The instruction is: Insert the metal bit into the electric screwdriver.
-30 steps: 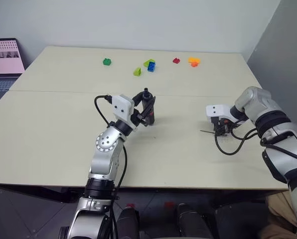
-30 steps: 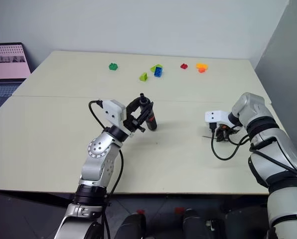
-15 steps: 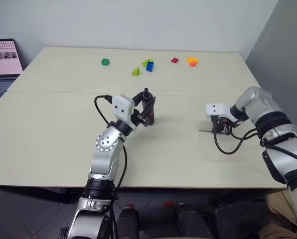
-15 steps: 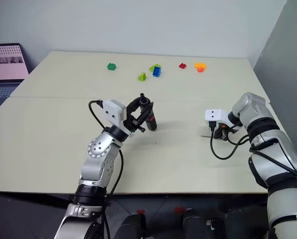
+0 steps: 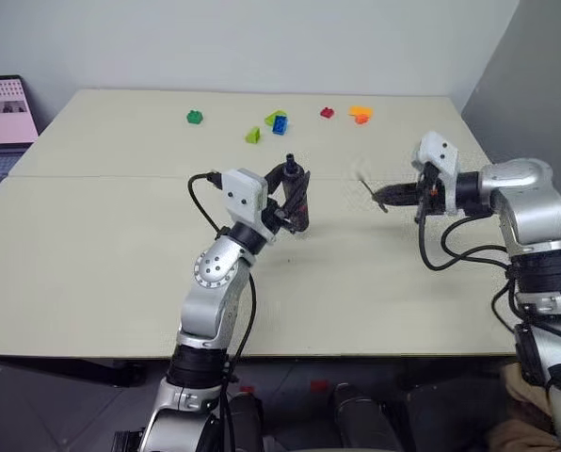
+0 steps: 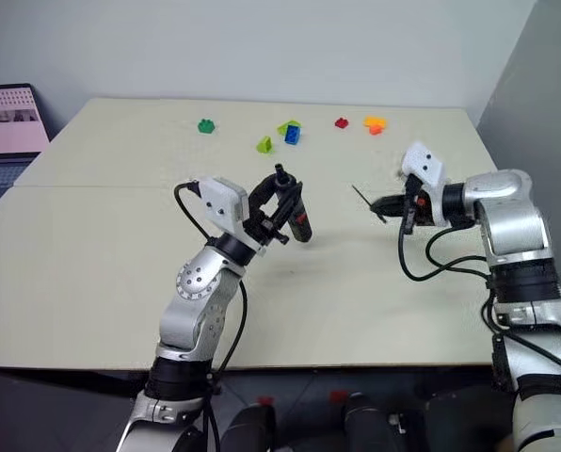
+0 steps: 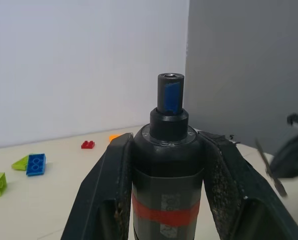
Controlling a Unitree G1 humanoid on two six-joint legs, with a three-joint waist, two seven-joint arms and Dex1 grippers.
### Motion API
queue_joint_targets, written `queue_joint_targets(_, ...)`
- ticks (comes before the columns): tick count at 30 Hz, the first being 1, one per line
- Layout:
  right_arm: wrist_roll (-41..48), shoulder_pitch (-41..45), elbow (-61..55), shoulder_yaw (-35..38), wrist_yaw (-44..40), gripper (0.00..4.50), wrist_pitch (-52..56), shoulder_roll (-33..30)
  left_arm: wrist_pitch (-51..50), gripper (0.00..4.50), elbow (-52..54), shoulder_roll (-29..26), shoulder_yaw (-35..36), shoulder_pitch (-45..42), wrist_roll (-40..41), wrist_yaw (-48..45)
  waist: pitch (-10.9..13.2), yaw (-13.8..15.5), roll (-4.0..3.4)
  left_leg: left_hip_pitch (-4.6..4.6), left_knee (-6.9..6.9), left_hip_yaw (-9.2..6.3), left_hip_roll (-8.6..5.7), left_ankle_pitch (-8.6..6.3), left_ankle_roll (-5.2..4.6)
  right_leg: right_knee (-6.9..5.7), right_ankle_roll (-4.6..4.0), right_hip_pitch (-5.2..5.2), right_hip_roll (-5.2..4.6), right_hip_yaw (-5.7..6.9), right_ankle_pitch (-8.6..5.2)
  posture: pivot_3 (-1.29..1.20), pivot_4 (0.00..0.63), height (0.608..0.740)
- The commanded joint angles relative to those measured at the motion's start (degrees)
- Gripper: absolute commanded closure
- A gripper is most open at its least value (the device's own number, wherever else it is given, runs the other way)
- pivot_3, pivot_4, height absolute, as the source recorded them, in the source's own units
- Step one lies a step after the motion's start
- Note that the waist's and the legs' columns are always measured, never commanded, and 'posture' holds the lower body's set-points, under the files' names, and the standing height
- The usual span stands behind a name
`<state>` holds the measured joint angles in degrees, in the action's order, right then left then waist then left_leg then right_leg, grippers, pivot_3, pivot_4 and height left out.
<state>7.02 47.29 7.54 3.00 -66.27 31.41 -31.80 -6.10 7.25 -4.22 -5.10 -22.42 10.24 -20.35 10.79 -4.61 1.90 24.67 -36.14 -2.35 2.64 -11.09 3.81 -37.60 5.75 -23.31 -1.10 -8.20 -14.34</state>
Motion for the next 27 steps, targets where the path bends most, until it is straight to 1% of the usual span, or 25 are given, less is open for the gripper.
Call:
queue_joint_targets(1, 8.0, -1.6, -11.6, 7.7, 12.3, 4.5, 3.8, 7.4, 0.7, 2.87, 2.0, 0.3, -1.5, -0.2, -2.3, 1.6, 0.0, 0.0, 0.0, 0.0, 0.0, -0.02, 0.0, 0.02, 0.01, -0.02, 0.01, 0.0, 0.0, 0.01, 0.0, 0.0, 0.15, 0.74)
queue_joint_targets(2, 9.9, -1.5, -13.7, 9.1, 16.2, 4.5, 4.6, 10.9, 0.9, 2.87, 1.4, 0.1, -1.8, -0.3, -3.2, 2.1, 0.0, 0.0, 0.0, 0.0, -0.01, -0.02, 0.0, 0.03, 0.02, -0.02, 0.01, 0.0, 0.0, 0.01, 0.0, 0.0, 0.15, 0.74)
queue_joint_targets(4, 11.7, -1.2, -16.5, 9.6, 21.5, 4.5, 5.1, 15.4, 1.1, 2.87, 0.3, 0.1, -2.0, -0.5, -4.3, 2.8, 0.0, -0.2, -0.01, 0.0, -0.03, -0.01, -0.02, 0.06, 0.01, -0.03, 0.04, 0.0, 0.0, -0.01, 0.0, 0.0, 0.15, 0.74)
queue_joint_targets(7, 13.1, -0.8, -18.3, 9.2, 26.7, 4.5, 5.5, 18.8, 1.4, 2.87, -1.0, 0.5, -2.1, -1.0, -5.5, 3.9, 0.0, -0.2, -0.01, -0.01, -0.01, -0.05, -0.02, 0.07, -0.01, -0.05, 0.04, -0.01, 0.01, 0.02, -0.01, 0.0, 0.15, 0.74)
queue_joint_targets(11, 14.1, -0.7, -18.8, 7.7, 30.8, 4.5, 5.1, 20.5, 1.9, 2.87, -1.8, 1.3, -2.6, -1.1, -7.1, 5.6, 0.0, 0.0, -0.01, 0.01, -0.01, -0.04, -0.03, 0.07, 0.0, 0.0, 0.02, 0.01, 0.0, 0.01, 0.0, 0.0, 0.15, 0.74)
queue_joint_targets(17, 12.6, -1.1, -19.8, 3.7, 36.2, 4.5, 3.8, 22.4, 2.4, 2.87, -3.0, 2.6, -3.0, -1.1, -10.0, 9.0, 0.0, -0.2, -0.01, 0.0, 0.03, -0.05, -0.02, 0.07, -0.01, 0.0, 0.02, 0.0, 0.01, 0.02, 0.0, 0.0, 0.15, 0.74)
queue_joint_targets(22, 11.7, -1.8, -23.1, 0.3, 42.0, 4.5, 4.5, 24.9, 2.9, 2.87, -3.6, 3.0, -3.0, -1.2, -11.6, 11.2, 0.0, -0.2, -0.01, 0.0, 0.04, -0.05, -0.02, 0.07, -0.01, 0.0, 0.03, -0.02, 0.01, 0.01, -0.01, 0.0, 0.15, 0.74)
queue_joint_targets(27, 10.8, -2.9, -25.9, -3.3, 45.8, 4.5, 5.1, 26.6, 3.0, 2.87, -4.3, 3.6, -2.6, -1.8, -12.3, 13.3, 0.0, -0.2, -0.01, 0.0, 0.04, -0.05, -0.02, 0.07, -0.01, 0.01, 0.12, -0.02, 0.01, 0.01, -0.06, 0.0, 0.15, 0.74)
